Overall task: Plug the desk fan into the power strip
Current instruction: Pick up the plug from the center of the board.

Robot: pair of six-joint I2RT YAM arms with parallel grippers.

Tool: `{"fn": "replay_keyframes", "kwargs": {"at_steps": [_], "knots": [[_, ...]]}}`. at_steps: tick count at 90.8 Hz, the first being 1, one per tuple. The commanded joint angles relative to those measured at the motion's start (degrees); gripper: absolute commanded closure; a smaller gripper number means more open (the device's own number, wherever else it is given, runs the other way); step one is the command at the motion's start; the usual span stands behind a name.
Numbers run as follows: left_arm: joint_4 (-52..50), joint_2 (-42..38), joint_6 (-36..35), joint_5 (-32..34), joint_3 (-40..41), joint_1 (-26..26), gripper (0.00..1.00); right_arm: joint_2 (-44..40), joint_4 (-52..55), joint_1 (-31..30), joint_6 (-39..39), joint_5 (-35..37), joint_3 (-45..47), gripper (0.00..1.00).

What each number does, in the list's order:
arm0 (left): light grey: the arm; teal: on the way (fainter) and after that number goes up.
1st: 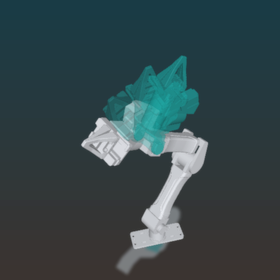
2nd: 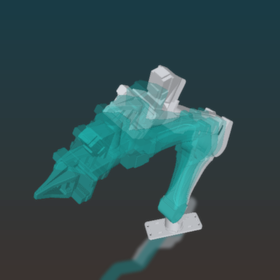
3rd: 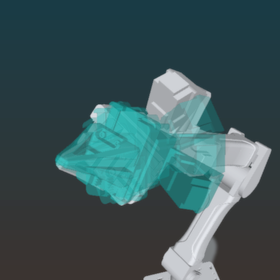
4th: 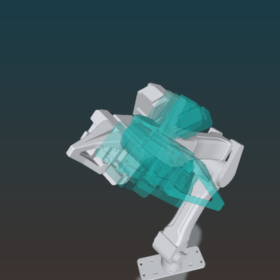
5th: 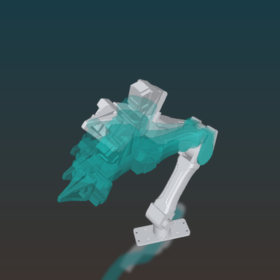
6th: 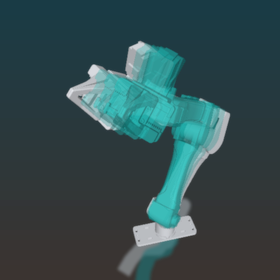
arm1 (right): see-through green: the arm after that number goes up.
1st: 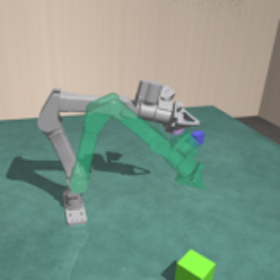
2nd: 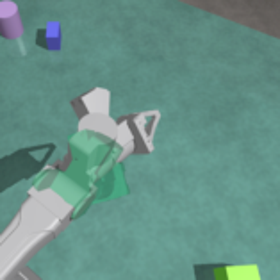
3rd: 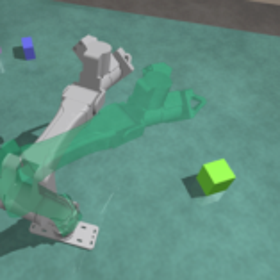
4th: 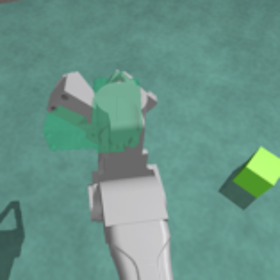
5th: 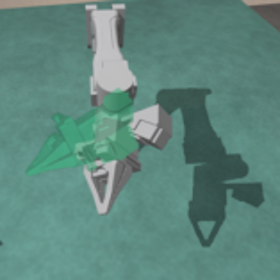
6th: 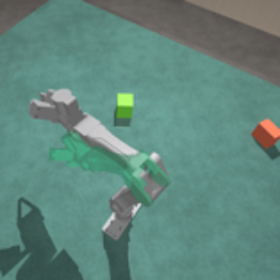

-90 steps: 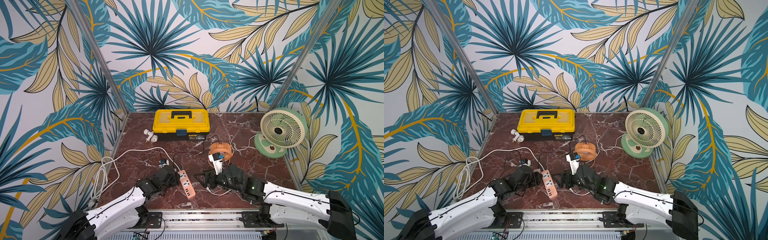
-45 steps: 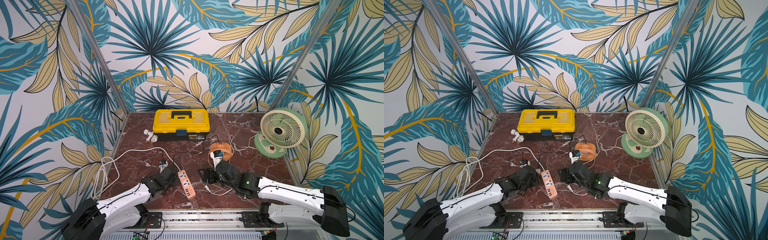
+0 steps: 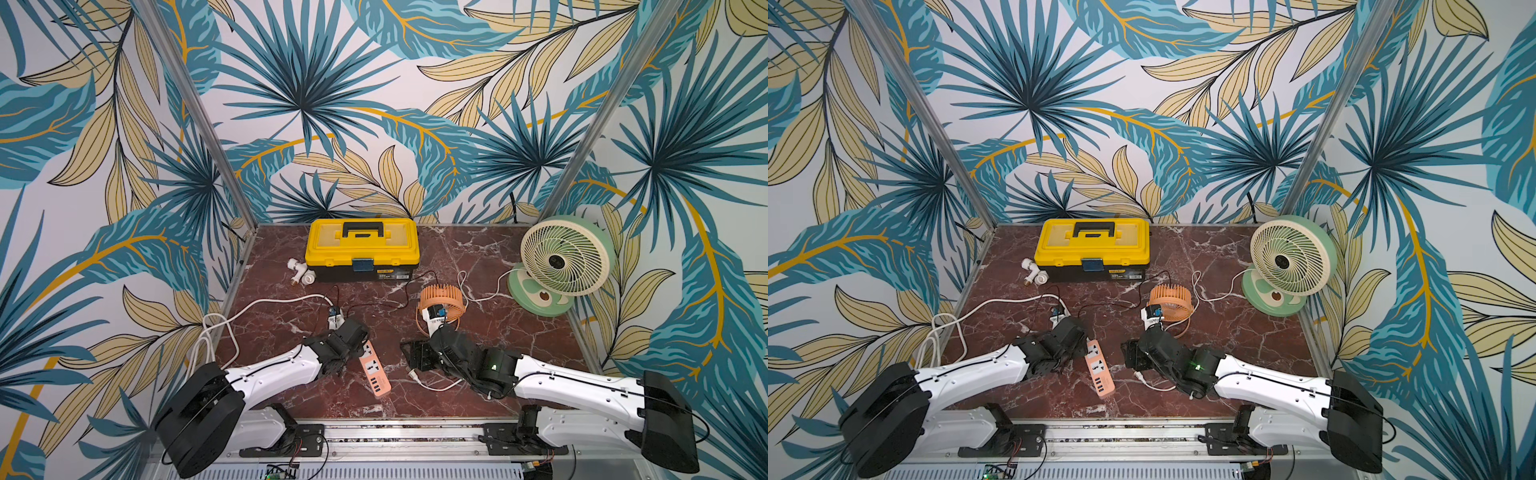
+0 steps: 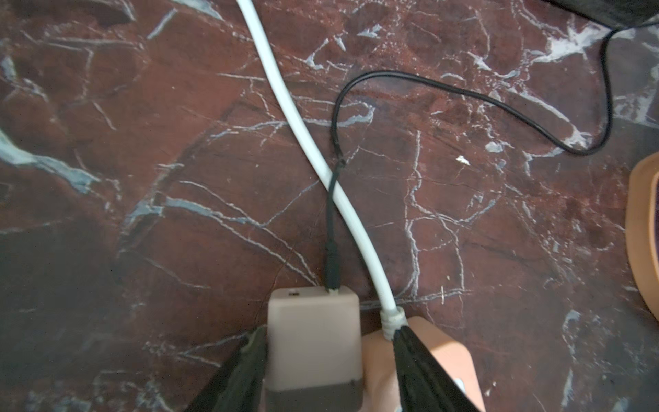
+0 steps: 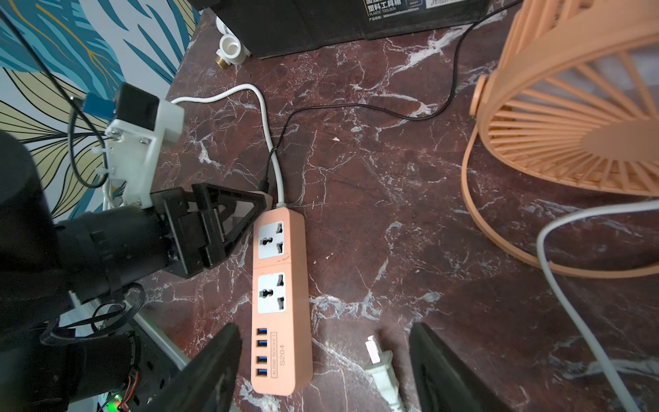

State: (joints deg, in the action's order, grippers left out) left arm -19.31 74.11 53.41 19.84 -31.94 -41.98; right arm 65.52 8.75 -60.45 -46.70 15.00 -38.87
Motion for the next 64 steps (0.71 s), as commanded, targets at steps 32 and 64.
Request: {"fn": "replay_keyframes", "kwargs": {"at_steps": [32,64], "knots": [[-0.05,1.85,2.53,1.65,0.91,-0.21,0.50,-2.05,-5.21,21.77,4.30,-24.05,-5.46,0.23],[4.77,-1.17,0.84,0.42,5.83,-0.21,0.74,-0.63,8.29,19.43,1.00,-15.66,-6.91,0.02]]}}
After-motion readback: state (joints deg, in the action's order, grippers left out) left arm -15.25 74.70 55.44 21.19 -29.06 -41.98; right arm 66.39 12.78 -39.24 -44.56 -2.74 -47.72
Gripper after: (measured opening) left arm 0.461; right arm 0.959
